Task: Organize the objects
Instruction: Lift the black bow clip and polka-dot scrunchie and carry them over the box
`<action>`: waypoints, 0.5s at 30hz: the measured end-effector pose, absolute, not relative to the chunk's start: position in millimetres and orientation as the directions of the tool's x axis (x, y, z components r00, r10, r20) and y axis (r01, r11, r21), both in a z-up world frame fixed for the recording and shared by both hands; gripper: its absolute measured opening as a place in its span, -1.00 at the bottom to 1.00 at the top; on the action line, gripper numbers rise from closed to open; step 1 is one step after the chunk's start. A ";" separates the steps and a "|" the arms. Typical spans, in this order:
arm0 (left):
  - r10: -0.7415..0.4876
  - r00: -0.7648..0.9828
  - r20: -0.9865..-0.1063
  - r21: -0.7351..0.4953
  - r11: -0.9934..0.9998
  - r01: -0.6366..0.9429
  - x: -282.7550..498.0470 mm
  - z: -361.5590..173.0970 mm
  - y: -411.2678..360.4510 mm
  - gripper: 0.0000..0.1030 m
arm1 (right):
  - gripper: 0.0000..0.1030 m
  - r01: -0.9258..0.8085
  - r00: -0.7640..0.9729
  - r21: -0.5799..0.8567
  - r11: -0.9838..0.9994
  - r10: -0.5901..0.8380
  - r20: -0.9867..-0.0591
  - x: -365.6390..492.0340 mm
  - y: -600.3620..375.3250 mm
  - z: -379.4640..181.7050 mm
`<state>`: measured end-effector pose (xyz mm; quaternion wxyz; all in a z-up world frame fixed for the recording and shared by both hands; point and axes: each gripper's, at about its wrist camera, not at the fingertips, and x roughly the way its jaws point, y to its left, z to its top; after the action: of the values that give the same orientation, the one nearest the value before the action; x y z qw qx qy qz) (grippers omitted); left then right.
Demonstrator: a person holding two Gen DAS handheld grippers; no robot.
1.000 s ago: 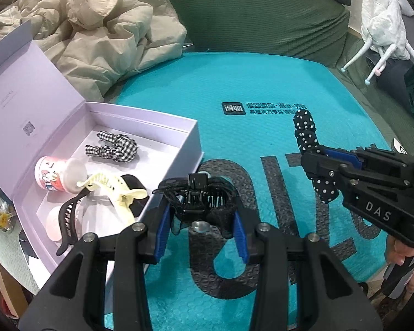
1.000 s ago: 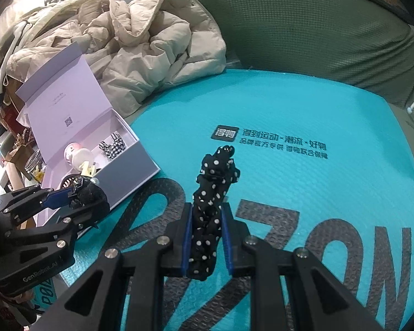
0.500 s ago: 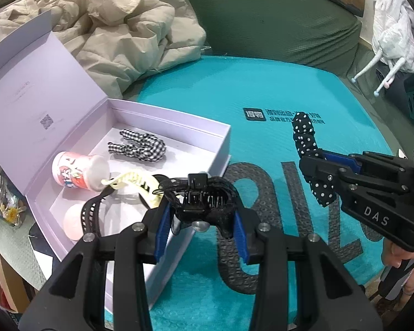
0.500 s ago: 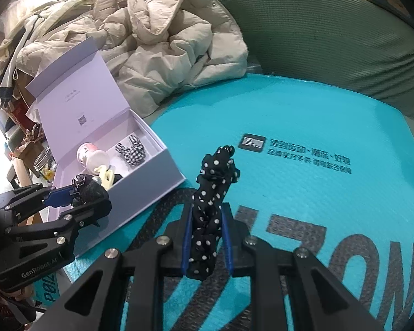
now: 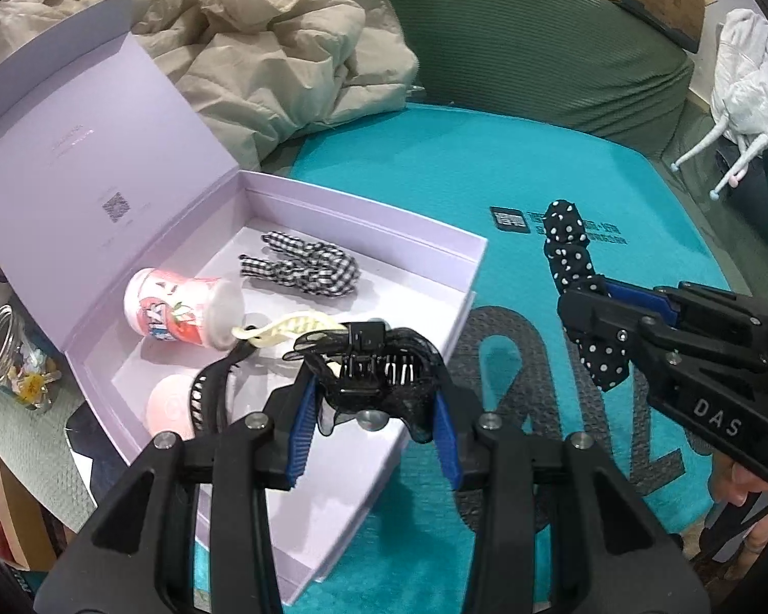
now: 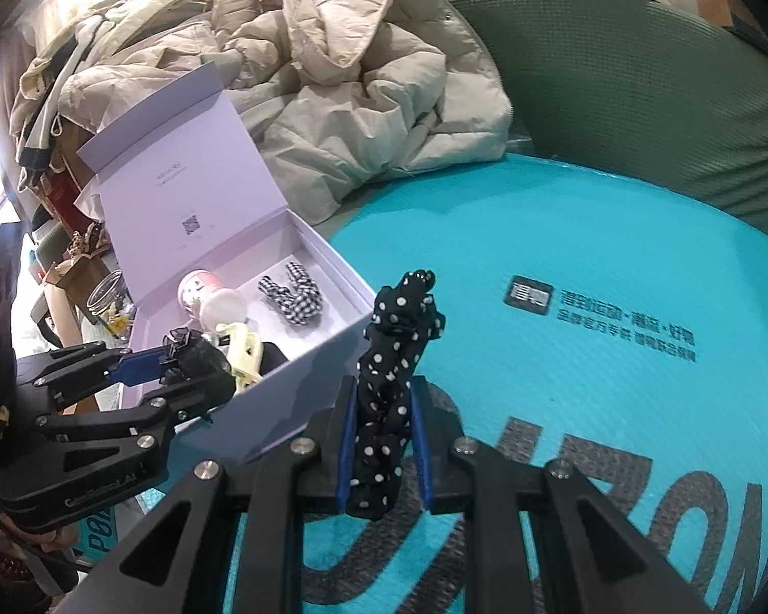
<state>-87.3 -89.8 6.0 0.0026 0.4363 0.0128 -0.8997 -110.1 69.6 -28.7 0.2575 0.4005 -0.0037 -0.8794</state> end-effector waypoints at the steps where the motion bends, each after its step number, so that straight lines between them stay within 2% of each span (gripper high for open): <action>1: 0.005 -0.619 -0.786 -0.023 -1.000 0.021 -87.1 6.0 -92.7 -0.27 | -0.63 0.456 -0.543 0.215 -0.864 -0.461 -0.702 -110.1 67.0 -28.2; 15: -0.013 -0.622 -0.783 -0.027 -0.998 0.054 -79.4 5.2 -121.6 -0.27 | -0.63 0.509 -0.541 0.192 -0.839 -0.485 -0.688 -100.8 33.8 -14.2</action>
<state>-79.4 -121.6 5.2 0.0185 0.4341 0.0239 -0.9004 -100.8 33.8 -14.2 0.2831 0.3867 0.0156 -0.8775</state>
